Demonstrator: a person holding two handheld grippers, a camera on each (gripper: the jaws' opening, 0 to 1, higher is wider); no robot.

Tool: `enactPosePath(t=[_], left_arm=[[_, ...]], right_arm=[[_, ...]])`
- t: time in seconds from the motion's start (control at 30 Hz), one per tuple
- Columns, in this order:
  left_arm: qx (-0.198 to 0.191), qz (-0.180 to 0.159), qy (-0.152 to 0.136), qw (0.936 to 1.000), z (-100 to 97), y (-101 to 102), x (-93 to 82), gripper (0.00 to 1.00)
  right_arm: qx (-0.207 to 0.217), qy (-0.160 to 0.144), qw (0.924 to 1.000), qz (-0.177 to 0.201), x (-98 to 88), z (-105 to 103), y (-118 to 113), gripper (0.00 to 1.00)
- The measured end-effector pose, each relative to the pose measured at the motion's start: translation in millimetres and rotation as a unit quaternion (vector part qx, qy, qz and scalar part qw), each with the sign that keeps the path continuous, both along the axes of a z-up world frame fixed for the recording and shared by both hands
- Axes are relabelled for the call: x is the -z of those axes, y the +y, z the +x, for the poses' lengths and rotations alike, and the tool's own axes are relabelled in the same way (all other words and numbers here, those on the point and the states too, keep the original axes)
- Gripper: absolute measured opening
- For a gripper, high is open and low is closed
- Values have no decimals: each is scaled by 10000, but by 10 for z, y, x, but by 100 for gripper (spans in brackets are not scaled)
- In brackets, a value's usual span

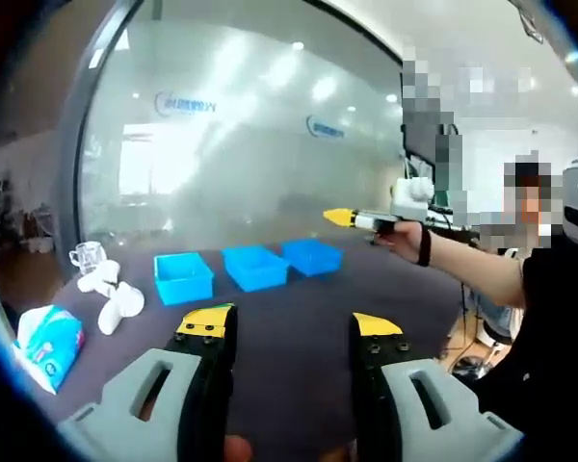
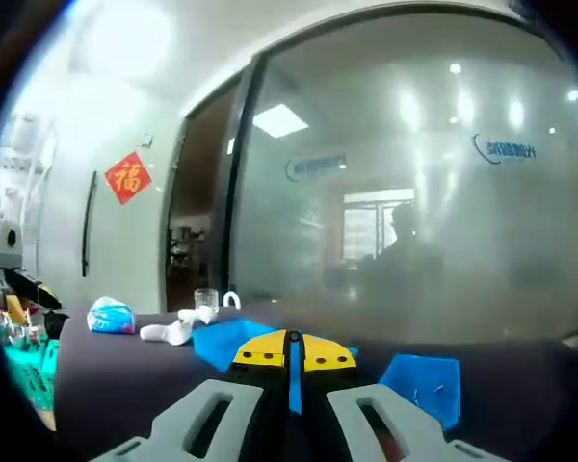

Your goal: Sort the screws, nuts, and washers into the corresponding bins

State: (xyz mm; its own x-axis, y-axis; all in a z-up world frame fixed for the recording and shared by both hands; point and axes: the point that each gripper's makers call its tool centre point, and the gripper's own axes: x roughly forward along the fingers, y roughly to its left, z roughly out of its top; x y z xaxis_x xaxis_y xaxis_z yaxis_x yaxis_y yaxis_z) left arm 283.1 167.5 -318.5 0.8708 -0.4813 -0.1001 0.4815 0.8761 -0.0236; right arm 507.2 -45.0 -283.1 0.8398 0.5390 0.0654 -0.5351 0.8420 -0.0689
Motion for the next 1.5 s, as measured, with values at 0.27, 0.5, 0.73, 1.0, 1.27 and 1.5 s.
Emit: enactPosePath(t=[0.27, 0.5, 0.73, 1.0, 1.27, 1.5], left_arm=[[-72, -32, 30, 10000, -27, 56, 20, 45], [-148, -18, 4, 9999, -44, 127, -9, 45], [-248, -30, -32, 9997, -82, 220, -43, 45], [-299, -70, -50, 9995, -92, 272, -58, 45], [-276, -82, -106, 9995, -90, 275, -96, 45], [-327, -134, -142, 9993, -81, 329, -97, 46]], right_arm=[[-9, 352, 9993, -106, 43, 480, 310, 1], [18, 477, 9978, -454, 111, 786, 561, 1], [-9, 695, 9956, -624, 222, 1060, 706, 1], [45, 793, 9939, -761, 275, 1213, 741, 3], [-77, 670, 9923, -1041, 317, 1129, 764, 33], [-403, 750, 9919, -941, 310, 780, 717, 35]])
